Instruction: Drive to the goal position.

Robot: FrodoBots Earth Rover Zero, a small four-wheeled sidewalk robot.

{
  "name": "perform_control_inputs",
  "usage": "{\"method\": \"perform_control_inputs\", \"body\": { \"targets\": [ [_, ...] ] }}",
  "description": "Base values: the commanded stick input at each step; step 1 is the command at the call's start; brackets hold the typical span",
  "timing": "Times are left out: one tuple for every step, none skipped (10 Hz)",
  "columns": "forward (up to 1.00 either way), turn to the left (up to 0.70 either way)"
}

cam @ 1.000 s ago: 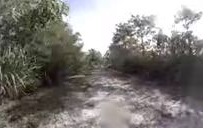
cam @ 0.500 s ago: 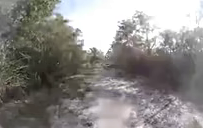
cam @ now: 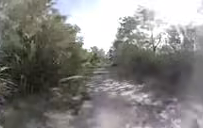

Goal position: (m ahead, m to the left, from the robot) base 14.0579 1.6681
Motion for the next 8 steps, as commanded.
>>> {"method": "perform_control_inputs", "body": {
  "targets": [
    [0.85,0.00],
    [0.85,0.00],
    [0.85,0.00],
    [0.85,0.00],
    [0.85,0.00],
    [0.85,0.00],
    [0.85,0.00],
    [0.85,0.00]
  ]
}}
